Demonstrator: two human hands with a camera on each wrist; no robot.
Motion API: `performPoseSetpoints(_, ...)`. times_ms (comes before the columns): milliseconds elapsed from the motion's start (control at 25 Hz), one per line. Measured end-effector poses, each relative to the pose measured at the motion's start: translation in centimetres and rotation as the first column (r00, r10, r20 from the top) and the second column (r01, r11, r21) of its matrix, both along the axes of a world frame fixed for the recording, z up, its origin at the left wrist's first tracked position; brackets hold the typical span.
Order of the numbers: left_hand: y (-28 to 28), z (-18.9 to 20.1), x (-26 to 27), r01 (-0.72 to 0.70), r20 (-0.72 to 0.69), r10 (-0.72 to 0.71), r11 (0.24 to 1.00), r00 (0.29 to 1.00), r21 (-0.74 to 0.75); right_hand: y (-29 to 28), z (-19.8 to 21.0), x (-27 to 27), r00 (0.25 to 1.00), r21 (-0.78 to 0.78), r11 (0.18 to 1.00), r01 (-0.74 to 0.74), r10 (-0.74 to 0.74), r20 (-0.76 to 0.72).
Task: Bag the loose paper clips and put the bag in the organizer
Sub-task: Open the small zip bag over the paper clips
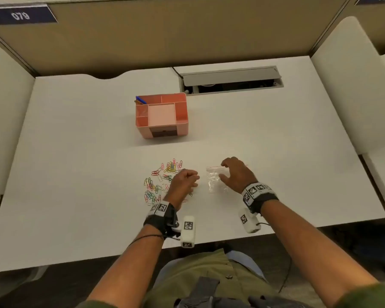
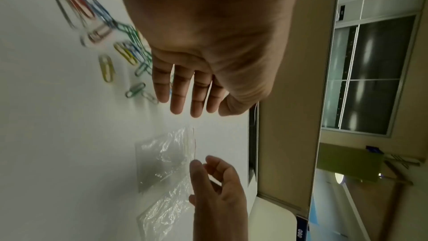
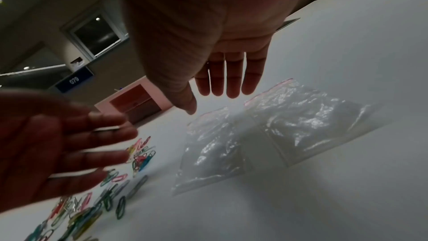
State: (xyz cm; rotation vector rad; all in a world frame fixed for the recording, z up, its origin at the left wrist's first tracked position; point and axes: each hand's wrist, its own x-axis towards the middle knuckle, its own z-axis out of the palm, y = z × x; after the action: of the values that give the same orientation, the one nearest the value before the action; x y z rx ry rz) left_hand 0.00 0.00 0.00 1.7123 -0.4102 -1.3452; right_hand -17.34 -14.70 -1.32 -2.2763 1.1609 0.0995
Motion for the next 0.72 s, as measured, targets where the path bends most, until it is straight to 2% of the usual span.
performPoseSetpoints(80,-2.5,-0.8,-0.6,0.055,0.198,-0.058,0.998,0.979,0.022,-0.4,-0.4,0.5,0.999,-0.057,0.998,-0.021,0.019,-0.038)
performPoseSetpoints(200,-5.4,-2.3,-2.0,0.16,0.386,-0.179,0.984,0.905,0.081,-0.7,-1.4,0.8,0.993,-0.089,0.992,-0.087,0.078,-0.093)
performPoseSetpoints(360,-7.6,-4.9,-3.1,0.313,0.566,-0.366,0.93,0.739,0.192,-2.0,-2.7,0.4,0.981,-0.131,0.983,-0.131,0.109,-0.161)
performPoseSetpoints(560,-9.0,-6.5,-3.3,0.361,0.655,-0.453,0.889,0.605,0.281,-3.0,-3.7,0.1,0.987,-0.133,0.982,-0.131,0.117,-0.114)
performPoseSetpoints(640,-9.5,-6.6,-3.4,0.351,0.663,-0.469,0.882,0.584,0.315,-3.2,-3.8,0.2,0.988,-0.14,0.98,-0.14,0.129,-0.088)
performPoseSetpoints(720,-9.7,-6.3,-3.4,0.331,0.662,-0.454,0.89,0.595,0.313,-3.2,-3.6,0.4,0.99,-0.143,0.981,-0.132,0.124,-0.062)
